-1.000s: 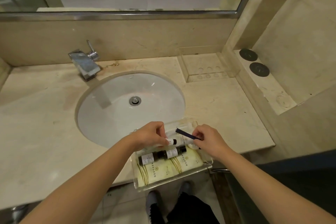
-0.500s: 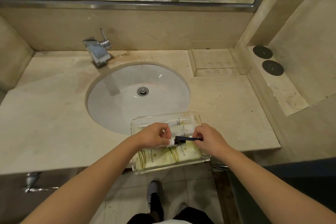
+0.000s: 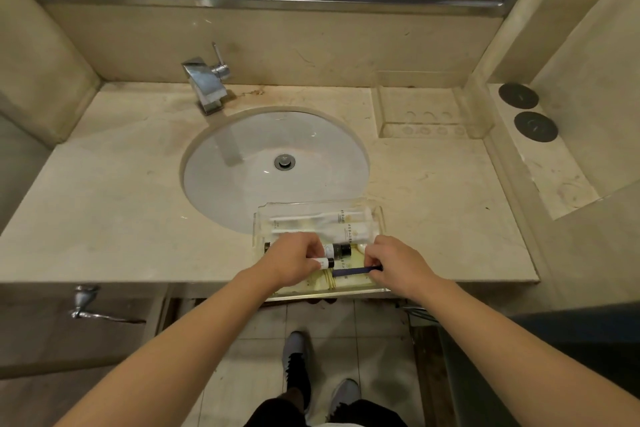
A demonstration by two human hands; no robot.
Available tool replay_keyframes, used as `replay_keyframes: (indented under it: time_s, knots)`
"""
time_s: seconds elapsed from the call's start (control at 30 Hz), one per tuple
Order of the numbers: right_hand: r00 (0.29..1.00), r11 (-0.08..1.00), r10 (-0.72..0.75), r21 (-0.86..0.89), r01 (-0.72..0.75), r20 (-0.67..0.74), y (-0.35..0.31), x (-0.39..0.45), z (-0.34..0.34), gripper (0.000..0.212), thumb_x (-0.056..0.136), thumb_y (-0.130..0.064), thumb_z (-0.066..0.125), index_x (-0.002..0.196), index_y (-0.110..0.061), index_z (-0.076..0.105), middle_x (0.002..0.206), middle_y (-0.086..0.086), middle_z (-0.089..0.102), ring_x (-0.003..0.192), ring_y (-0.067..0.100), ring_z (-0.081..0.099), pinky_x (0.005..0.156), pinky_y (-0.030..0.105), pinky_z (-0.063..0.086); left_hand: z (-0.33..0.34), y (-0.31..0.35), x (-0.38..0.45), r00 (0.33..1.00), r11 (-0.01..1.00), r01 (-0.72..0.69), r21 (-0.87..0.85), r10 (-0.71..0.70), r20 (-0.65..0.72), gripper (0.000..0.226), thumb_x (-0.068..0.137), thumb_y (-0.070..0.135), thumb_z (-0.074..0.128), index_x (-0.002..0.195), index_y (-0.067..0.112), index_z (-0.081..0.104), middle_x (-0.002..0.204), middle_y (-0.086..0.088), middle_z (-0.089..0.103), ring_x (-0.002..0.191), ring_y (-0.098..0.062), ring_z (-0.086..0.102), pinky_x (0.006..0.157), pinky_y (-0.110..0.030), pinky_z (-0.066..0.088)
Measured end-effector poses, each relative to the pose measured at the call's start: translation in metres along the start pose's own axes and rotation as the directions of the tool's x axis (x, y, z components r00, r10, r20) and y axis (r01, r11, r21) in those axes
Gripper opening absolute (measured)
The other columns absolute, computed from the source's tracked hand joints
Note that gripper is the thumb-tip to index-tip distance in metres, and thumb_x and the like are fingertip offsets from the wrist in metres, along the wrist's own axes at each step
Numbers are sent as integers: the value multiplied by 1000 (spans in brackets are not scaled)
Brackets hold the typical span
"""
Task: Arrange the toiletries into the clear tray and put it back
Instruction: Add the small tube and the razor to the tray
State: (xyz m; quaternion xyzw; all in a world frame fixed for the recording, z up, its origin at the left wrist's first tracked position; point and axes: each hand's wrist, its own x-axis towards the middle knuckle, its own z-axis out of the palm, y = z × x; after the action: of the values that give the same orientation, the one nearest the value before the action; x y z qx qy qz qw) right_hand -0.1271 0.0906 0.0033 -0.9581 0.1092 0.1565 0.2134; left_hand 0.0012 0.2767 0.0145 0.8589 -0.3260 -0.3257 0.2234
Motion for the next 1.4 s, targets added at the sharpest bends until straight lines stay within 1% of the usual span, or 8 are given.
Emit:
replay_keyframes:
  time_s: [0.17,0.37,0.57,0.93,1.07,1.2,1.33,1.4]
  knots:
    - [999,1000,-6,-2,6,-52,3,-1,8,10,87,-18,62,96,-19,65,95,-9,44,96,13,46,74,29,45,12,-3,-6,999,988,-44,146,46,-13,19,86,22,65,104,18,68,108,0,71,101,-18,64,89,-32,52]
    - [995,1000,11,-8,-11,-104,5,1,13,10,87,-18,61,96,-19,64,93,-9,43,89,8,39,67,26,36,12,-8,-10,994,954,-98,284,109,-22,25,89,22,60,113,23,67,115,3,70,108,-19,62,89,-31,50]
    - [990,999,16,-44,-23,-142,2,2,17,11,87,-18,61,96,-20,65,99,-5,52,97,14,48,66,28,40,15,-9,-14,967,903,-180,390,236,-99,21,91,22,57,109,22,67,107,2,71,103,-22,57,83,-32,46]
    - [993,999,37,-20,-39,-111,2,3,17,15,86,-23,63,101,-21,64,96,-9,48,100,14,49,73,30,46,15,-15,-14,941,906,-262,333,317,-122,18,88,21,61,104,17,66,106,-1,61,100,-21,56,79,-29,45]
    - [991,989,103,111,-94,-86,-2,5,11,15,84,-25,66,98,-21,64,95,-7,53,93,14,55,78,32,51,10,-19,-14,957,935,-234,266,270,-107,19,84,26,68,99,17,64,101,2,57,96,-17,54,82,-29,47]
    - [939,890,297,407,-206,-174,-6,11,4,4,87,-21,62,90,-18,59,85,-2,57,78,16,56,68,29,48,-1,-21,-13,950,979,-123,162,164,-267,12,84,28,66,85,20,56,88,6,53,82,-14,52,73,-28,47]
    - [846,751,503,575,-326,-177,-6,16,-3,12,92,-16,54,102,-15,49,82,-3,53,77,17,53,64,30,44,-19,-34,-12,875,996,86,-29,-89,-476,12,84,22,63,90,16,55,89,-1,56,79,-19,56,72,-35,50]
    - [803,697,578,602,-390,-149,-4,19,-3,15,93,-16,52,106,-15,44,81,-3,50,73,16,52,61,31,42,-27,-46,-10,838,967,215,-135,-253,-483,19,85,23,63,98,13,53,96,-5,57,79,-20,55,70,-34,47]
